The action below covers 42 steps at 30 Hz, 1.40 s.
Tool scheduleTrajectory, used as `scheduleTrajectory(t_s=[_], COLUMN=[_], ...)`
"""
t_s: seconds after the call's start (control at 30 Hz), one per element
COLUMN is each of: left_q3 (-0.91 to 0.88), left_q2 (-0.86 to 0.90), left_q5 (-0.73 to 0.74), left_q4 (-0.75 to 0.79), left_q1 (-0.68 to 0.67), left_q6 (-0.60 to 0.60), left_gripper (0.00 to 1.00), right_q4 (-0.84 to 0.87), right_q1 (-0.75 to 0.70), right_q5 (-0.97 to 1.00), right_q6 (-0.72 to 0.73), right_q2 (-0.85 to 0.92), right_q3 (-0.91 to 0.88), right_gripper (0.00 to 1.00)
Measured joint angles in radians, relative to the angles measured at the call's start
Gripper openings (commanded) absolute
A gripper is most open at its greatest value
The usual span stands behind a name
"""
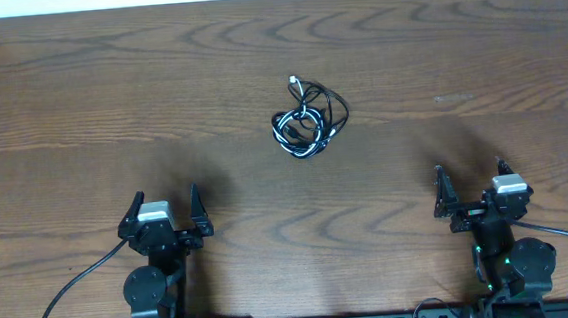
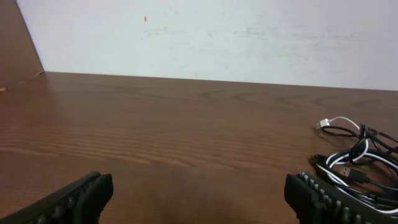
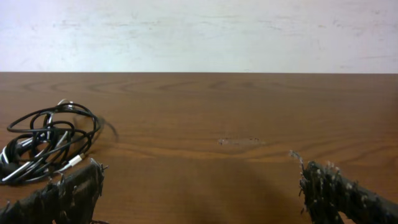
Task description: Untangle cables
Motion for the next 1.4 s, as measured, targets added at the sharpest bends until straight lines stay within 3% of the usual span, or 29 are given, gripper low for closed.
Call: scheduleTrajectory(t_s=[1.07,1.4], left_q3=[0.000,0.000], left_q2=[0.000,0.000], left_q5=[0.000,0.000], left_q4=[0.000,0.000], left_q1=[0.000,0.000], left_q6=[0.000,0.000], left_gripper=[0.94,0.94], right_q4=[0.000,0.146], right_q1=[0.000,0.000], right_q5=[0.000,-0.069], right_q6=[0.000,-0.001], right_q2=[0.000,0.001], right_q3=[0.000,-0.001], right_gripper=[0.99,0.99])
